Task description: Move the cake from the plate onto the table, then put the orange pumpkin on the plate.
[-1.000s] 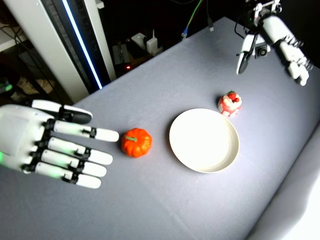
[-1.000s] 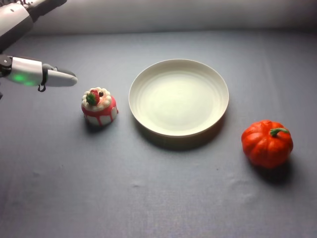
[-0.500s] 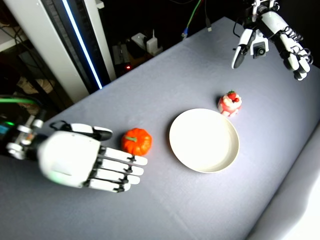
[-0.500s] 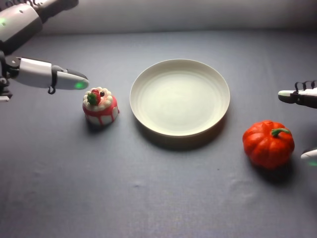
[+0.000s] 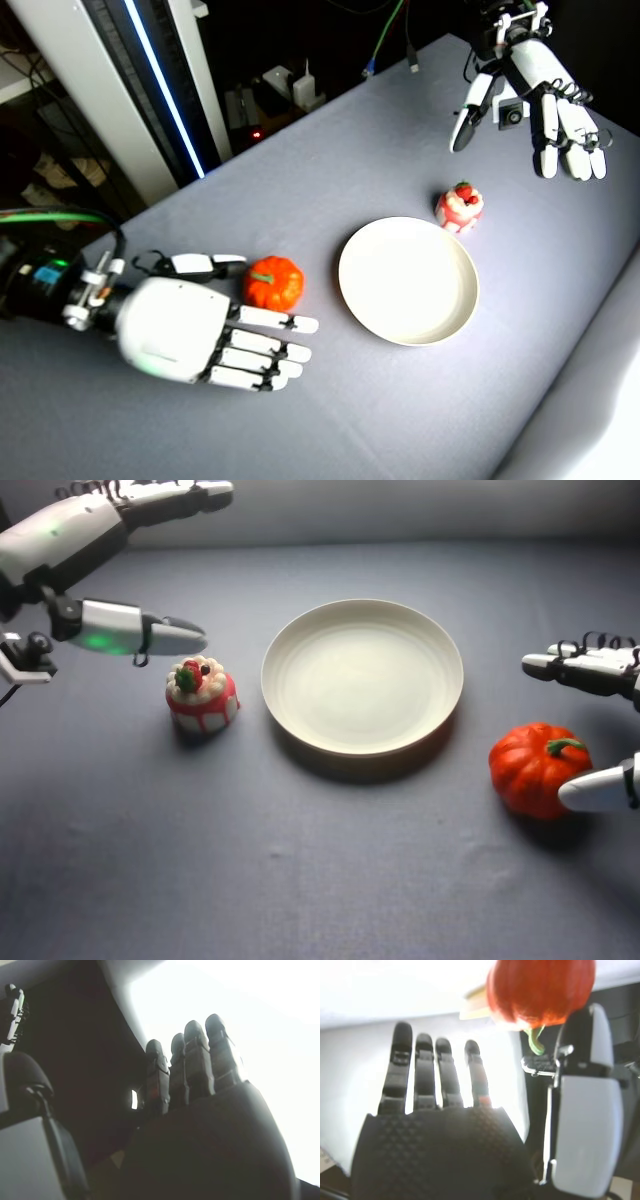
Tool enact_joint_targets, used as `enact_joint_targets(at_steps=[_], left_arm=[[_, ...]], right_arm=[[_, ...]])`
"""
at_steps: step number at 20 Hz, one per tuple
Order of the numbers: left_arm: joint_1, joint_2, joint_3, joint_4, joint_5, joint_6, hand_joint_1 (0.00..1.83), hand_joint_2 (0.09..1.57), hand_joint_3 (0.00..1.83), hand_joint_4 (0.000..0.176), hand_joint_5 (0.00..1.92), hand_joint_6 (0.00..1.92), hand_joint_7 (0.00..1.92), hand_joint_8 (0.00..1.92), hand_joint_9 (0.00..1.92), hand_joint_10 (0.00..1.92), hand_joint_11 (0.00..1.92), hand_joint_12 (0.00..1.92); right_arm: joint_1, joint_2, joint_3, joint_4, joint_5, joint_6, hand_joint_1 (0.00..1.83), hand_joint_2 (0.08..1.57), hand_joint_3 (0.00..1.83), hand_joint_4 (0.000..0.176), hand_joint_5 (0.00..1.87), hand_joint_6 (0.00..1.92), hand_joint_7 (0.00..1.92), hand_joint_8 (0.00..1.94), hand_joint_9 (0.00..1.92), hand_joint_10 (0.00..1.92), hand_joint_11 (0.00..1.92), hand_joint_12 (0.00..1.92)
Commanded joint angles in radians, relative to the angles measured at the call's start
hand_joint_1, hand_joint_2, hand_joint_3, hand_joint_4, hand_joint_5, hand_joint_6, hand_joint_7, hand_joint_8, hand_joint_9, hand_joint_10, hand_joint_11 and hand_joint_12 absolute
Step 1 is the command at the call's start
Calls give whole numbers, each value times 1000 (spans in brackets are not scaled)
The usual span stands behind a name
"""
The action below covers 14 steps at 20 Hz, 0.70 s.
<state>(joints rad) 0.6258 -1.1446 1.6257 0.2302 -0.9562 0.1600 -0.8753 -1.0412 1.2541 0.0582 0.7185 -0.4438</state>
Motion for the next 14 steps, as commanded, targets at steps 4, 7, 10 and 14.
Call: enact_joint_targets(at_steps=[4,7,10,14], left_arm=[[-13,1,11,-44,-101,-3,899,1005,19,100,121,5,180,4,223,9,0,0],[-19,0,11,-43,-101,-3,907,1026,23,103,176,23,200,9,235,12,4,3],[-23,-1,11,-41,-102,-3,924,1061,16,99,350,52,260,1,295,18,21,28],[-28,-1,11,-36,-102,-3,914,1110,4,108,398,18,235,1,260,0,0,167]], right_arm=[[26,-60,50,-27,72,66,621,947,3,51,86,8,58,4,1,0,0,680],[31,-81,64,-34,52,71,642,909,0,81,140,4,92,3,0,0,0,480],[34,-109,93,-31,35,80,644,913,0,124,224,4,165,1,37,9,0,584],[37,-127,113,-35,2,86,826,1062,6,22,404,37,478,62,429,146,0,1166]])
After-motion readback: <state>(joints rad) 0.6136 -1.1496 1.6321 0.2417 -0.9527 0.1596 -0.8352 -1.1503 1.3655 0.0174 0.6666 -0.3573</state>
